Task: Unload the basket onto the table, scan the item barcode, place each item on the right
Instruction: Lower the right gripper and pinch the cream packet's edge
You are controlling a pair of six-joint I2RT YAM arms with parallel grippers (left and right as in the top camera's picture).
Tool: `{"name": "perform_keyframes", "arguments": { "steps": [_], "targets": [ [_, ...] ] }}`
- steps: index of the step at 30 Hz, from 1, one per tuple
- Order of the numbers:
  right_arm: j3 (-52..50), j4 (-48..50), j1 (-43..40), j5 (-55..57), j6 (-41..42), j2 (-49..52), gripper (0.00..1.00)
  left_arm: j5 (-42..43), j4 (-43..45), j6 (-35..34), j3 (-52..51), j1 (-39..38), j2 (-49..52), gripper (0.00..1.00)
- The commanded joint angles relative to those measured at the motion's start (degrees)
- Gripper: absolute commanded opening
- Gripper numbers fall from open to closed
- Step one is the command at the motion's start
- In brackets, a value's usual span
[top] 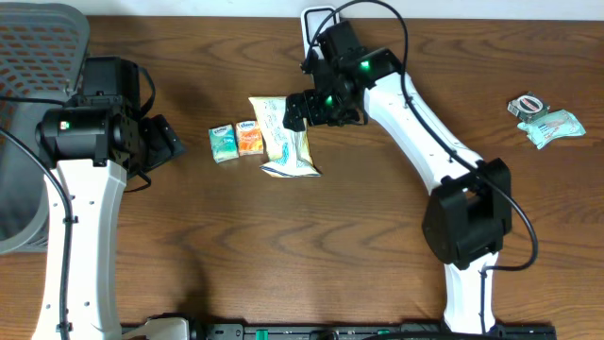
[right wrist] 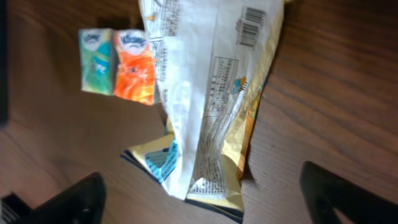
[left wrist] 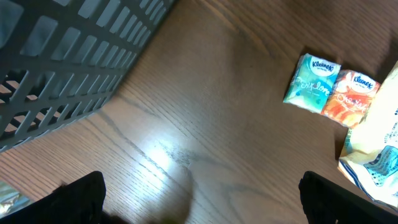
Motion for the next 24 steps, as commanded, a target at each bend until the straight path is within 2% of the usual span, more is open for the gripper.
{"name": "perform_keyframes", "arguments": {
  "steps": [1, 2, 5, 8, 10, 12, 13, 23, 24],
  "targets": [
    [-0.4, 0.7, 0.4, 0.0, 1.0, 0.6, 0.80, -0.5, -0.2, -0.5, 0.1, 0.3, 0.3, 0.98],
    [-0.4, 1.2, 0.4, -0.5, 1.0, 0.6, 0.75, -0.5, -0.2, -0.5, 0.1, 0.3, 0.3, 0.98],
    [-0.4, 1.5, 0.4, -1.1, 1.3, 0.6, 0.74, -0.5, -0.2, -0.5, 0.1, 0.3, 0.3, 0.98],
    [-0.4, 2.4, 0.3, -1.1, 1.5, 0.6, 0.85, -0.5, -0.2, -0.5, 0.1, 0.3, 0.3, 0.98],
    [-0.4, 3.4, 0.3, -1.1, 1.5, 0.6, 0.89, -0.5, -0.2, -0.5, 0.1, 0.3, 0.3, 0.98],
    [-0.4, 4.2, 0.5, -1.1, 1.5, 0.6, 0.99, -0.5, -0.2, -0.5, 0.1, 0.3, 0.3, 0.98],
    [-0.4, 4.4, 0.7, -1.1, 1.5, 0.6, 0.99, -0.5, -0.2, -0.5, 0.1, 0.3, 0.3, 0.98],
    [-0.4, 2.3, 2.3, 6.4, 1.4, 0.6, 0.97, -0.5, -0.2, -0.5, 0.1, 0.3, 0.3, 0.98],
    [-0.5, 2.1, 2.3, 7.0, 1.4, 0.7, 0.93, -0.5, -0.2, -0.5, 0.1, 0.3, 0.3, 0.98]
  ]
}}
